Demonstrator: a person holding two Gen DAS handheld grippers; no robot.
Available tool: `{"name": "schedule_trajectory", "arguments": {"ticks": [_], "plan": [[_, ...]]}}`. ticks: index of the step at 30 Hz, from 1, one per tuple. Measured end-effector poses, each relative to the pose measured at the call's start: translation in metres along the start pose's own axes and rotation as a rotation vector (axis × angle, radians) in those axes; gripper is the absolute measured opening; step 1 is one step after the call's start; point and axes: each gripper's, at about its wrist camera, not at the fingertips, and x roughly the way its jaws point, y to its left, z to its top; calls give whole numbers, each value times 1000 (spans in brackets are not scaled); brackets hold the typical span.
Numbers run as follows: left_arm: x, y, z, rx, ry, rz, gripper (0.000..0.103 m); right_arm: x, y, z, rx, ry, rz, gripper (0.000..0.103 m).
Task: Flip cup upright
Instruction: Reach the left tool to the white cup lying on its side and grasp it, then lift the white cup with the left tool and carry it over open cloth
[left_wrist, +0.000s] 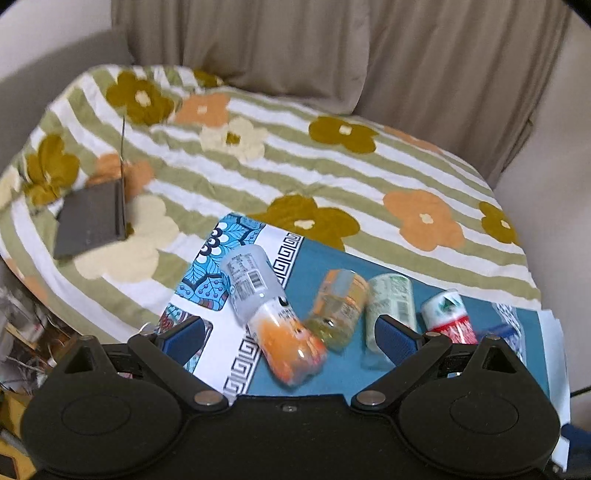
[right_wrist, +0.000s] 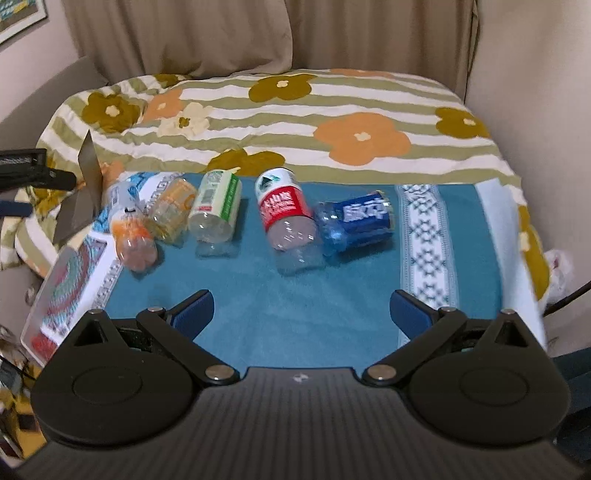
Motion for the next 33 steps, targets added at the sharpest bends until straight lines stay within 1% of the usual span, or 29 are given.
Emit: {"name": "schedule_trajectory", "arguments": {"ticks": [7,8,9,12,16,18,25,26,33], "plan": [[62,28,36,-51,103,-26,98,47,30,23,17,57,-33,103],[71,32,40,-58,118,-30,97,53,33,24,22,66,-39,103],[80,36,44,-65,133,-34,94,59,36,26,25,75,-45,103],[105,43,51,-83,182,-44,88,74,44,30,34,104,-61,103],[133,51,55,-105,250,-67,87,88,52,34,41,134,-81,103],[144,52,54,-106,278,-72,85,94,54,36,47,147,-90,103],[169,58,50,-134,345,-97,76,109,60,40,55,188,-108,103],[172,57,50,-135,350,-99,72,110,61,40,56,190,-108,103],[173,59,51,-128,337,-110,70,116,66,45,51,198,-104,103]]}}
